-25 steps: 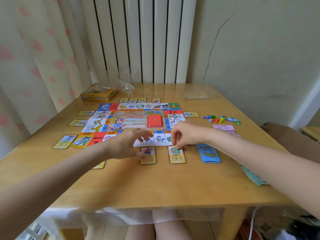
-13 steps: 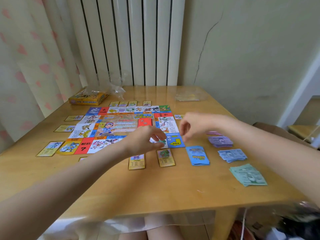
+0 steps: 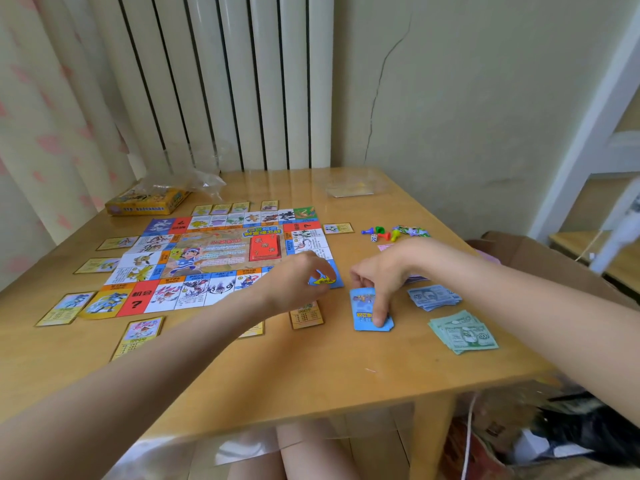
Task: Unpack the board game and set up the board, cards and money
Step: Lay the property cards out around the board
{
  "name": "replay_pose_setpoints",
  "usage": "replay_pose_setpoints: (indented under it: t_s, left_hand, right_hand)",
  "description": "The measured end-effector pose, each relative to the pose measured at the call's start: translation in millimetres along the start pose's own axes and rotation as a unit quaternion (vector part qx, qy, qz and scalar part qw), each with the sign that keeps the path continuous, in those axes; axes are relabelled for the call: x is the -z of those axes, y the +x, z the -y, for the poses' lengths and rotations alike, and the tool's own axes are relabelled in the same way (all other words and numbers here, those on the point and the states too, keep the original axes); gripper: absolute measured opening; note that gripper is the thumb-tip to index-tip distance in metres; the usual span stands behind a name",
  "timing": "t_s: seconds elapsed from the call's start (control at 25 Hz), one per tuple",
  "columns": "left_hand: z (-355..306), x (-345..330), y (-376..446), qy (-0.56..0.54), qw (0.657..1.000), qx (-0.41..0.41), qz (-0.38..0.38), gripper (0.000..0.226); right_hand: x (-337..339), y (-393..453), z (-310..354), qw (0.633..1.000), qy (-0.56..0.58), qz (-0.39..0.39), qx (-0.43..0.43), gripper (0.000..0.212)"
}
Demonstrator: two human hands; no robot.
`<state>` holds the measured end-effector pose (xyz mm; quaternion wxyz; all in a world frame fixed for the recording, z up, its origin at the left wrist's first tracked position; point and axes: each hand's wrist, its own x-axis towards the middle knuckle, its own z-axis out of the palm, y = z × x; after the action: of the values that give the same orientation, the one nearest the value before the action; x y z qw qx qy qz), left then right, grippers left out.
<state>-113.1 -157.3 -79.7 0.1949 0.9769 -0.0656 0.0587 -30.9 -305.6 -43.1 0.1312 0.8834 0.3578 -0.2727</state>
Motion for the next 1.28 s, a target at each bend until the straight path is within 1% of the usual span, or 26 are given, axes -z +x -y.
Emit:
replay_pose_setpoints:
  t_s: [0.08, 0.16, 0.2, 0.28, 0.32, 0.4, 0.44, 0.48, 0.52, 0.56, 0.6, 0.64, 0.68, 0.72, 0.76, 0.8, 0.84, 0.88, 0.92, 0.96, 1.0, 1.04, 1.08, 1.12, 1.16, 1.28]
  left_hand:
    - [1.0, -0.3, -1.7, -0.002, 1.0, -0.001, -0.009, 0.025]
    - [1.7, -0.8, -3.5, -0.003, 1.0, -0.006, -0.015, 0.025]
    - [1.5, -1.5, -4.1, -0.009, 1.0, -0.004, -0.016, 0.026]
    - [-0.2, -4.0, -4.7, -0.022, 1.0, 0.003, -0.012, 0.026]
    - [-2.2, -5.0, -4.0, -0.016, 1.0, 0.004, -0.011, 0.026]
    - [-7.7, -5.0, -1.6, -0.014, 1.0, 0.006, -0.021, 0.026]
    - [-10.9, -3.1, -0.2, -0.042, 0.999, 0.016, -0.03, 0.025]
    - [-13.8, 0.1, 1.9, -0.099, 0.993, 0.038, -0.047, 0.026]
    - [-15.5, 3.7, 3.1, -0.161, 0.982, 0.07, -0.067, 0.027]
    - [-15.6, 7.6, 4.6, -0.234, 0.961, 0.117, -0.089, 0.029]
    - [-14.5, 11.7, 7.1, -0.342, 0.917, 0.176, -0.101, 0.033]
    - [-14.3, 18.2, 9.5, -0.481, 0.84, 0.235, -0.089, 0.038]
    - [-13.6, 25.2, 10.6, -0.614, 0.742, 0.262, -0.065, 0.043]
    - [-10.4, 31.6, 9.9, -0.71, 0.653, 0.256, -0.052, 0.048]
    - [-4.6, 37.3, 9.5, -0.761, 0.604, 0.232, -0.051, 0.048]
    - [0.9, 42.0, 8.0, -0.777, 0.59, 0.209, -0.063, 0.043]
    - [5.1, 46.0, 4.9, -0.776, 0.595, 0.194, -0.08, 0.035]
    - [10.8, 47.0, 2.0, -0.767, 0.605, 0.187, -0.1, 0.026]
    - [17.0, 47.9, -1.9, -0.757, 0.616, 0.186, -0.115, 0.021]
    - [24.2, 48.0, -4.9, -0.745, 0.63, 0.182, -0.12, 0.019]
    - [30.2, 48.5, -8.2, -0.733, 0.646, 0.18, -0.116, 0.02]
    - [35.0, 49.1, -10.0, -0.721, 0.661, 0.18, -0.107, 0.022]
    - [36.3, 49.4, -11.0, -0.713, 0.672, 0.179, -0.095, 0.024]
    - [38.2, 50.5, -11.5, -0.708, 0.679, 0.175, -0.088, 0.026]
    - [38.9, 53.2, -11.2, -0.703, 0.685, 0.17, -0.085, 0.026]
    - [43.2, 58.0, -9.6, -0.687, 0.705, 0.159, -0.074, 0.028]
  right_hand:
    - [1.0, 1.1, -0.2, 1.0, -0.022, 0.009, -0.012, 0.055]
    - [1.5, -1.0, -0.7, 1.0, -0.013, 0.013, -0.01, 0.045]
    - [1.4, -3.1, 0.7, 1.0, -0.01, 0.01, -0.009, 0.044]
    - [-0.7, -4.5, 3.5, 1.0, -0.023, -0.001, -0.014, 0.051]
    - [-2.0, -4.9, 5.6, 1.0, -0.022, -0.002, -0.012, 0.048]
    - [1.3, -9.5, 6.7, 0.999, 0.032, 0.016, 0.013, 0.027]
    - [6.8, -14.4, 4.2, 0.997, 0.071, 0.016, 0.03, 0.025]
    - [16.5, -18.4, 1.3, 0.993, 0.111, -0.011, 0.044, 0.025]
    - [26.8, -22.9, -0.9, 0.983, 0.158, -0.07, 0.059, 0.024]
    - [36.9, -26.2, -1.6, 0.966, 0.198, -0.155, 0.066, 0.021]
    - [45.2, -26.4, 0.2, 0.94, 0.212, -0.259, 0.066, 0.017]
    - [49.8, -24.7, 6.2, 0.91, 0.187, -0.365, 0.058, 0.012]
    - [49.1, -20.0, 14.2, 0.884, 0.143, -0.442, 0.056, 0.004]
    - [44.5, -12.4, 22.9, 0.865, 0.097, -0.487, 0.076, 0.011]
    - [37.6, -3.2, 29.8, 0.864, 0.052, -0.488, 0.111, 0.022]
    - [30.7, 2.8, 34.4, 0.875, 0.035, -0.459, 0.151, 0.03]
    - [27.7, 5.9, 36.5, 0.889, 0.054, -0.416, 0.186, 0.036]
    - [28.5, 8.4, 35.6, 0.902, 0.104, -0.362, 0.212, 0.038]
    - [31.6, 8.4, 34.1, 0.903, 0.168, -0.318, 0.235, 0.036]
    - [36.3, 9.8, 33.4, 0.894, 0.227, -0.298, 0.245, 0.029]
    - [41.0, 12.4, 34.2, 0.873, 0.285, -0.309, 0.248, 0.018]
    - [45.3, 15.6, 35.0, 0.843, 0.346, -0.335, 0.238, 0.01]
    - [48.3, 18.3, 34.6, 0.815, 0.397, -0.36, 0.22, 0.005]
    - [51.8, 22.4, 35.8, 0.799, 0.428, -0.371, 0.2, 0.008]
    - [54.2, 26.3, 37.8, 0.798, 0.443, -0.365, 0.184, 0.011]
    - [57.2, 35.3, 45.3, 0.824, 0.441, -0.318, 0.16, 0.022]
